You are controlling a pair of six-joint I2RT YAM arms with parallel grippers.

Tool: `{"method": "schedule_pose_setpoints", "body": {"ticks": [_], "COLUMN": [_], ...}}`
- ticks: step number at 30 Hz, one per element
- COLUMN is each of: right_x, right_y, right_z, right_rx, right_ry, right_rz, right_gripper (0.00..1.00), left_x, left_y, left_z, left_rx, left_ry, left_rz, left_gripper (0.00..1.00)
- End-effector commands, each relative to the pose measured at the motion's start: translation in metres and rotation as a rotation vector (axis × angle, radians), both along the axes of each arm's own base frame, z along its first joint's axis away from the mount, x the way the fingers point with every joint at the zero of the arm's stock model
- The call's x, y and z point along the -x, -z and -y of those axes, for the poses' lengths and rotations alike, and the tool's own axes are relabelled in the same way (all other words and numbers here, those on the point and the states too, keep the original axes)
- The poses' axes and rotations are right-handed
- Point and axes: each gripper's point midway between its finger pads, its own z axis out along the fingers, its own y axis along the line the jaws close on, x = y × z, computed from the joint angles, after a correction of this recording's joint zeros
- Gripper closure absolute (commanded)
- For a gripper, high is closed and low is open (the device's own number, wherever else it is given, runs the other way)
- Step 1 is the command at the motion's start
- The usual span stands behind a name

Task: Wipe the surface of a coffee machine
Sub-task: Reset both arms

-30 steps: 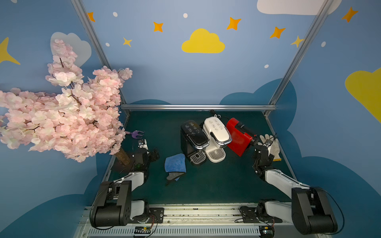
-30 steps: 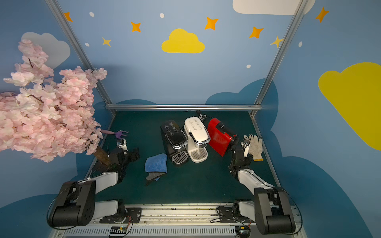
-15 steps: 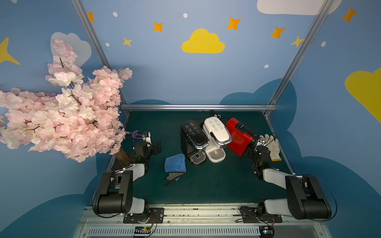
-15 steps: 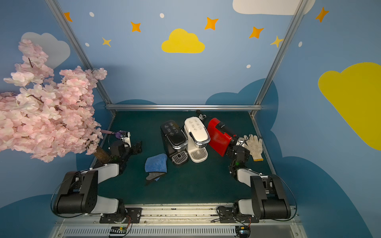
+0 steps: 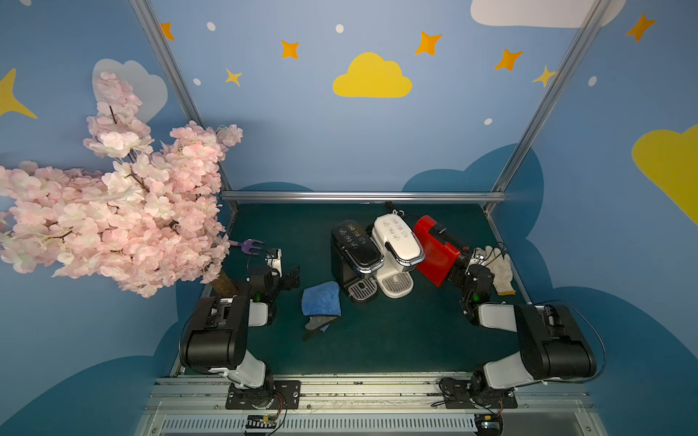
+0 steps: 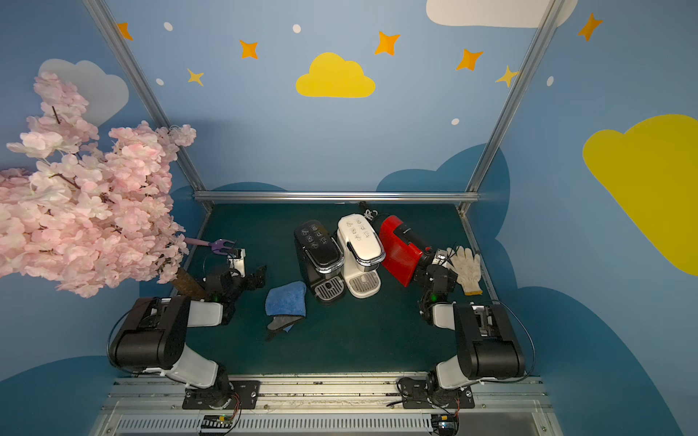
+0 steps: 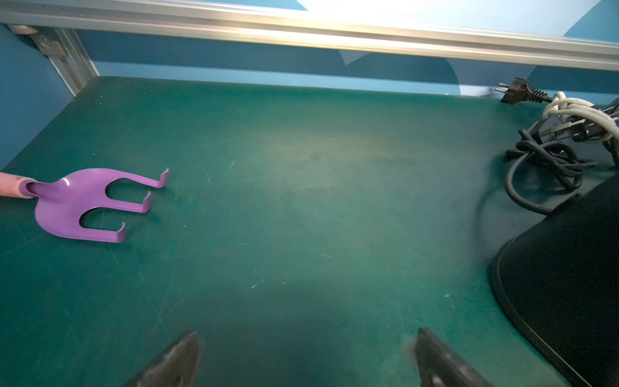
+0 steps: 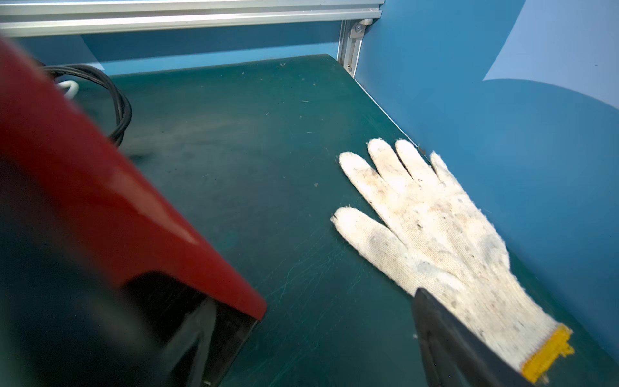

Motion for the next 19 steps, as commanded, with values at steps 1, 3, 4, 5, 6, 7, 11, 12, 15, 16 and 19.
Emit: {"method": "schedule_pose_setpoints", "body": {"ticks": [1, 3, 4, 5, 6, 7, 11, 12, 15, 16, 19], "right_x": [-0.0101, -0.0105, -0.0096, -0.0095, -0.0094, -0.0095, -0.0095, -0.0094, -0.007, -0.0074, -0.0073], "right_y": [-0.0067, -0.0067, -0.0061, -0.0052, -0.0056, -0.0055, -0.0056, -0.0055, -0.0005, -0.0009, -0.0013], "right_z": [-0.0254, -0.0254, -0.0253, -0.0252, -0.0252, -0.0254, -0.0251, -0.0252, -0.0262, -0.0264, -0.0263], "right_rx": [0.013, 0.012, 0.012, 0.012, 0.012, 0.013, 0.014, 0.016, 0.023, 0.023, 0.022], "right_ry": [-0.127, -0.126, -0.126, -0.126, -0.126, -0.127, -0.126, -0.126, -0.134, -0.135, -0.135], "right_rz": [-0.019, -0.019, -0.02, -0.023, -0.022, -0.022, -0.022, -0.023, -0.055, -0.054, -0.051], "right_gripper": [0.09, 0.09, 0.09, 0.09, 0.09, 0.09, 0.08, 0.08, 0.08, 0.08, 0.08], "left_x": [-0.0043, -0.0043, -0.0045, -0.0044, -0.0044, -0.0043, -0.0043, -0.0042, -0.0043, -0.0046, -0.004], "left_y": [-0.0112, -0.0113, -0.0118, -0.0116, -0.0115, -0.0111, -0.0113, -0.0111, -0.0113, -0.0115, -0.011], "left_z": [-0.001, -0.0012, -0.0011, -0.0014, -0.0014, -0.0008, -0.0007, -0.0005, -0.0007, -0.0008, 0.0002], "left_rx": [-0.009, -0.009, -0.009, -0.01, -0.011, -0.01, -0.012, -0.013, -0.013, -0.014, -0.015], "left_ry": [0.0, 0.0, 0.0, -0.001, 0.0, 0.001, 0.0, 0.001, 0.0, -0.001, 0.003], "left_rz": [0.055, 0.056, 0.057, 0.056, 0.056, 0.055, 0.056, 0.055, 0.056, 0.056, 0.056], "left_gripper": [0.0, 0.0, 0.0, 0.0, 0.0, 0.0, 0.0, 0.0, 0.0, 0.0, 0.0]}}
